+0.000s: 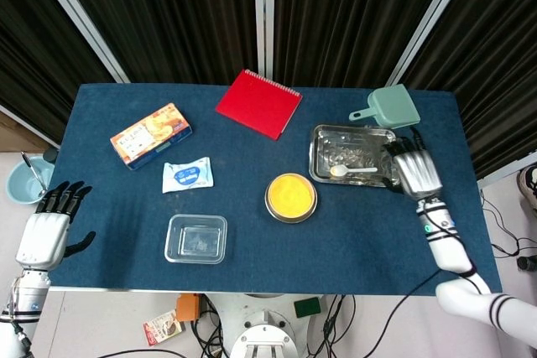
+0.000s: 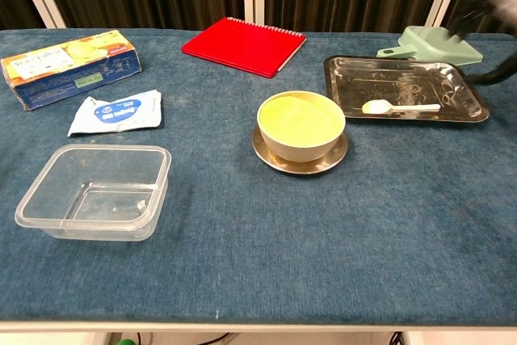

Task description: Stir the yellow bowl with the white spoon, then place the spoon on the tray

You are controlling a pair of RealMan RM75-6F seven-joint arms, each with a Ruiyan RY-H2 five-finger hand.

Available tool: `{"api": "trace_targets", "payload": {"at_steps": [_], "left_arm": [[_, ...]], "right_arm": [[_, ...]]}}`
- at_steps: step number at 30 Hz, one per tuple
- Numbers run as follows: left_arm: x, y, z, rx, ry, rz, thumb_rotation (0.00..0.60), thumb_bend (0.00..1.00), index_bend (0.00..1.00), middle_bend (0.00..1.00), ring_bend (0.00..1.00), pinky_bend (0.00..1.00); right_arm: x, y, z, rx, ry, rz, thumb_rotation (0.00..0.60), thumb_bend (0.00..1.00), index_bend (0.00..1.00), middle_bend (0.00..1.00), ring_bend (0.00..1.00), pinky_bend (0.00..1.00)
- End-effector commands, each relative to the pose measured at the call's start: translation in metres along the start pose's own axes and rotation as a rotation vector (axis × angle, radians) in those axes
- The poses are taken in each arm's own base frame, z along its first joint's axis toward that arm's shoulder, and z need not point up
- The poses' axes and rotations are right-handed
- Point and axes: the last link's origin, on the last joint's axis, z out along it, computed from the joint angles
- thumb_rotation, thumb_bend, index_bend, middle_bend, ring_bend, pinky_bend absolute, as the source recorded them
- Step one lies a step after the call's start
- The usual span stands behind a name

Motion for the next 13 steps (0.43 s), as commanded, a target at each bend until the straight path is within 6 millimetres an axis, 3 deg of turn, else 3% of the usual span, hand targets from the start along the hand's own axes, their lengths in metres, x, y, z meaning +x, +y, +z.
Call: {"api": "trace_targets", "payload": {"at_steps": [1,7,10,13], "left_arm": [[-0.001,-0.001,-0.002,0.003,-0.016,0.012,0.600,0.19,0.16,0.12,0.06,0.15],[-0.002,-0.002,-0.011,0.026,-0.017,-0.004,0.600,0.19,0.16,0.12,0.06,0.15],[-0.004,0.000,-0.015,0.023,-0.012,-0.012,0.600,0.19,0.16,0.12,0.06,0.15],[-0.006,0.004,-0.016,0.013,-0.015,-0.016,0.600,0.19,0.16,0.12,0.06,0.15]], "right_arm": [[0.047,0.043,-0.079,-0.100,0.026,0.004,0.600,0.22,0.18,0.20,0.06,0.00],[0.042,0.067,-0.160,-0.186,0.005,0.079,0.600,0.24,0.03,0.09,0.00,0.00],[0.032,0.071,-0.186,-0.227,0.023,0.114,0.600,0.24,0.03,0.08,0.00,0.00],[0.025,0.072,-0.199,-0.244,0.037,0.157,0.600,0.24,0.03,0.08,0.00,0.00]]}}
